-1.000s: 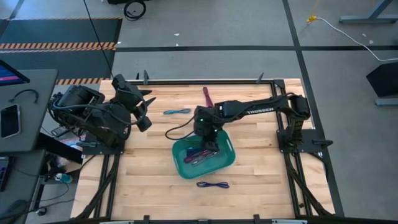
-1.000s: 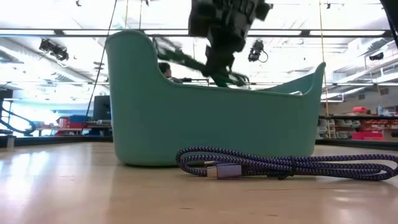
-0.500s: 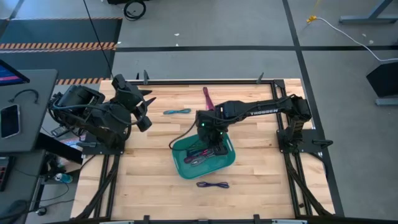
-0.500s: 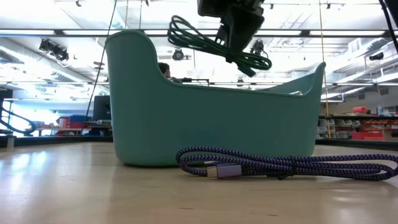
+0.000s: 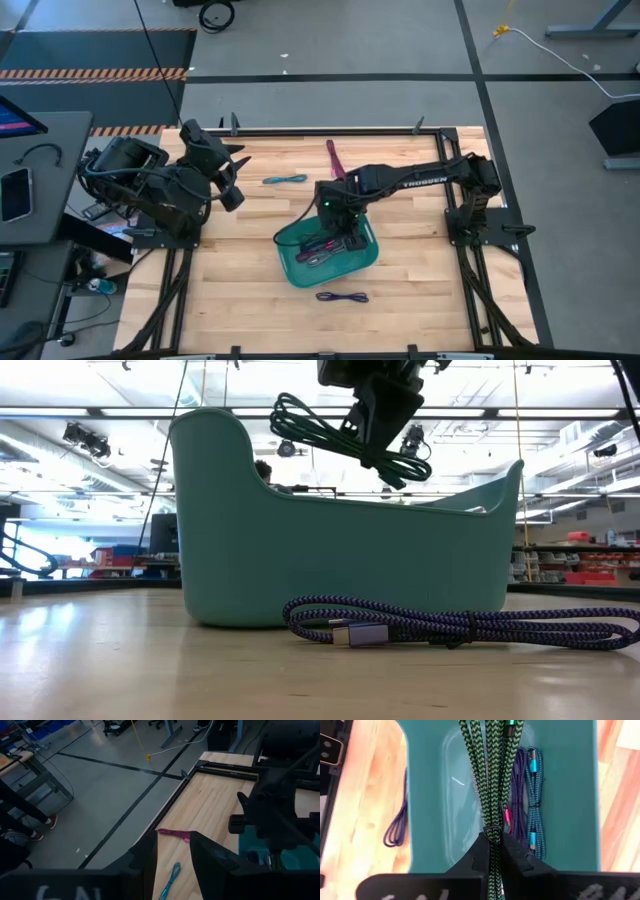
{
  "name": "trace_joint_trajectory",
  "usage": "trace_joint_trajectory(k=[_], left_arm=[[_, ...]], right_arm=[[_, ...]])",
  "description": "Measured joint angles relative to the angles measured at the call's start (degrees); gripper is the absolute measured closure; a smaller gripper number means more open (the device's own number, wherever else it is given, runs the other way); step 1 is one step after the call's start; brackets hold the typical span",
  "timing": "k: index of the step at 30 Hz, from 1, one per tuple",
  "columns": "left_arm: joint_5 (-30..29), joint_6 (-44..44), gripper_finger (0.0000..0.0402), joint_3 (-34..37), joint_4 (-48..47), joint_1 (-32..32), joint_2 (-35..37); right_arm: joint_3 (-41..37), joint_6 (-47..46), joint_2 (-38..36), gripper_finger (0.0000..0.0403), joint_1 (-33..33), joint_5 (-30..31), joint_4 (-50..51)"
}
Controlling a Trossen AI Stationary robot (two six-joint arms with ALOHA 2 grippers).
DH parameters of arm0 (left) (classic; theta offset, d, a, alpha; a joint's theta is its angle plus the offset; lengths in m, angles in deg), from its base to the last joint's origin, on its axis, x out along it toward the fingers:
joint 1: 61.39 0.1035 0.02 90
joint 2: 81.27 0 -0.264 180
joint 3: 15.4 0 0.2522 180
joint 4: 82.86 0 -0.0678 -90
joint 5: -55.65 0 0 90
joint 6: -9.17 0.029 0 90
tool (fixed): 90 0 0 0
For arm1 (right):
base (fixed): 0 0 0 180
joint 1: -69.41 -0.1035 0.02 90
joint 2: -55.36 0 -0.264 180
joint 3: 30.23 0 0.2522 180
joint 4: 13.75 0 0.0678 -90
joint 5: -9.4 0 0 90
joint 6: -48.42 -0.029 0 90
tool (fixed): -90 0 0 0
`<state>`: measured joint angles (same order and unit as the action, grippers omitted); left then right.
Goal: Pick and place USB-C Cables
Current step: Put the green charger cable into the blue bin
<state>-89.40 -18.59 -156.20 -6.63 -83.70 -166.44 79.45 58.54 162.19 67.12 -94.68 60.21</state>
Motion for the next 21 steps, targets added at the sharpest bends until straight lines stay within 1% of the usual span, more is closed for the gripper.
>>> trace_joint_trajectory(k=[7, 16, 21], left_arm=[[0.0, -0.1, 0.0280, 0.0, 0.0, 0.0, 0.0], [0.0, -0.2, 0.0280, 0.0, 0.0, 0.0, 0.0], [0.0, -0.2, 0.0280, 0.0, 0.0, 0.0, 0.0]], right_arm=[[-0.5, 0.4, 0.0, 0.0381, -0.2, -0.5, -0.7], [-7.9, 0.1, 0.1, 0.0381, -2.6, -1.0, -3.7], [-11.4, -1.0, 0.1, 0.0381, -2.9, -1.1, -8.5]])
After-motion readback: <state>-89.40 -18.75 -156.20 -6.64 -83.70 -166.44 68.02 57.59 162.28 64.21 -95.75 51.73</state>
